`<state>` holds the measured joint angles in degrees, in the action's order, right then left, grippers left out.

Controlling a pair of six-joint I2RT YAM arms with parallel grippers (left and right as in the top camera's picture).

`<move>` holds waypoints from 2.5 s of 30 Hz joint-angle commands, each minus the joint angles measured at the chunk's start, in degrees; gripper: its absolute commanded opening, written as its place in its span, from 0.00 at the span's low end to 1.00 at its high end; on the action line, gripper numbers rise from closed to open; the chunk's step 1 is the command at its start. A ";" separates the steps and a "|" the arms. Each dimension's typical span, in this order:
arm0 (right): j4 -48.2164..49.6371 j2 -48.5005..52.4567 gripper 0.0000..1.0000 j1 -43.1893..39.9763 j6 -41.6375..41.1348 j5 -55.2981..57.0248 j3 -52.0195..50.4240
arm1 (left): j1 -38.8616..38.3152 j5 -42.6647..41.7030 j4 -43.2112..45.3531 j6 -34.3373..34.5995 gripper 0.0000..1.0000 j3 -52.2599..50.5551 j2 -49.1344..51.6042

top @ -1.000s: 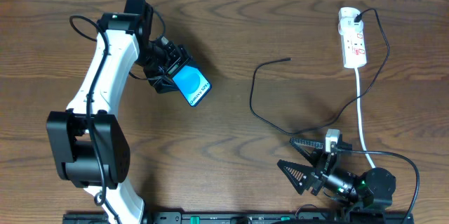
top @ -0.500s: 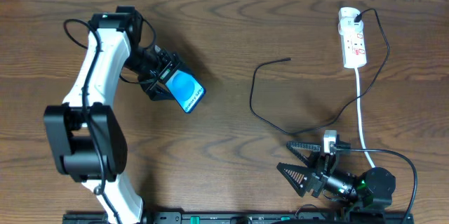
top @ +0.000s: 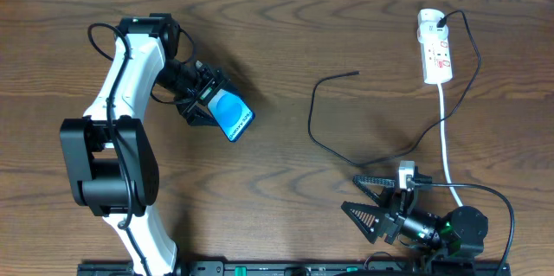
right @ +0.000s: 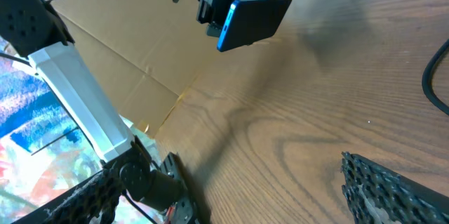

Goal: Plug charger to phone and switch on socket
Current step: 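Move the right gripper toward the phone held by the left gripper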

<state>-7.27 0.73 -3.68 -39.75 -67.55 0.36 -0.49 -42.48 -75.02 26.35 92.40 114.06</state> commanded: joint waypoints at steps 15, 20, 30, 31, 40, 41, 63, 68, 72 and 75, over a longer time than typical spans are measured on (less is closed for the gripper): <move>10.29 0.13 0.99 -0.15 -7.02 0.70 -0.02 | -1.62 9.81 1.95 -3.15 0.53 1.27 -1.29; 16.26 3.65 0.98 0.02 -9.40 7.15 2.27 | -3.43 12.90 5.62 -0.50 0.53 1.27 -1.57; 3.06 35.17 0.93 2.69 14.21 16.48 23.56 | -8.37 16.70 11.58 3.58 0.52 1.27 -1.57; 0.46 39.26 0.92 4.39 17.27 18.49 27.12 | -8.68 16.70 12.02 4.00 0.52 1.27 -1.57; -16.63 69.53 0.98 28.65 28.85 49.13 54.27 | -9.20 16.61 14.62 7.19 0.49 1.27 -1.57; -15.67 72.13 0.99 29.97 27.85 49.33 55.47 | -9.20 16.59 14.97 7.23 0.49 1.27 -1.57; 11.61 97.88 0.67 41.46 14.05 49.42 57.72 | -9.20 16.35 15.69 7.39 0.49 1.27 -1.57; 12.22 98.42 0.51 41.64 14.03 49.37 57.70 | -9.20 15.93 15.78 7.41 0.49 1.27 -1.57; 14.29 100.50 0.50 41.70 12.33 48.43 57.72 | -9.20 15.50 15.76 7.39 0.49 1.27 -1.57; 17.09 101.22 0.48 41.72 12.02 45.38 57.72 | -9.20 14.64 15.82 7.41 0.49 1.27 -1.57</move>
<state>8.67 100.90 37.69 -26.55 -19.40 57.28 -9.87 -26.39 -59.09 33.26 92.40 114.02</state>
